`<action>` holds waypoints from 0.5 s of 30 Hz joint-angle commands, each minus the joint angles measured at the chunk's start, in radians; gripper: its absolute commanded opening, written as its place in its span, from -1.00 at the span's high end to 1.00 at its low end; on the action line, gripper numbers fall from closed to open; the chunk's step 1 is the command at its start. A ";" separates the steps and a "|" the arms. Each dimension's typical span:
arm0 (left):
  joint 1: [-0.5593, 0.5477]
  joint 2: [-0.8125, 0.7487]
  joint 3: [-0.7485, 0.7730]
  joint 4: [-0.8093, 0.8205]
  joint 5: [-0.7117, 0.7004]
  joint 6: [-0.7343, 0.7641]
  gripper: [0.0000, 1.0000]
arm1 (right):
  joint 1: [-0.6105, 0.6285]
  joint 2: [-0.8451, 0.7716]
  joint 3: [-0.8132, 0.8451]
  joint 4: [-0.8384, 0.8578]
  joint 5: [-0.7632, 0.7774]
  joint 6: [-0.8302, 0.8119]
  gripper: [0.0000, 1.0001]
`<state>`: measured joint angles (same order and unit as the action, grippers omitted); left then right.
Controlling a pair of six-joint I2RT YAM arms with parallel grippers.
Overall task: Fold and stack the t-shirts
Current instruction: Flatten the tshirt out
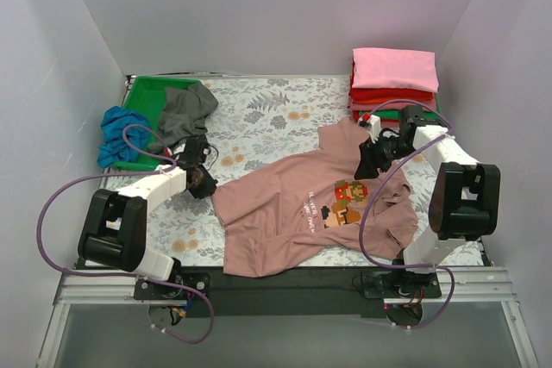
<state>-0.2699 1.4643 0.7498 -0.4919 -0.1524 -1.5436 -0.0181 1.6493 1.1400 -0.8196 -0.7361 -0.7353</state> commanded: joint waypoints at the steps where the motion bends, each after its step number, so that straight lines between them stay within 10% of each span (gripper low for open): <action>1: 0.011 0.013 -0.026 -0.002 -0.009 0.062 1.00 | -0.002 -0.057 -0.002 0.016 0.004 0.008 -0.20; 15: 0.086 -0.124 -0.040 -0.031 0.034 0.157 1.00 | -0.003 -0.072 0.027 0.011 0.066 0.008 -0.21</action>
<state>-0.1944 1.3891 0.7151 -0.5156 -0.1349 -1.4197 -0.0185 1.6012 1.1358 -0.8116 -0.6735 -0.7326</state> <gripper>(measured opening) 0.010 0.600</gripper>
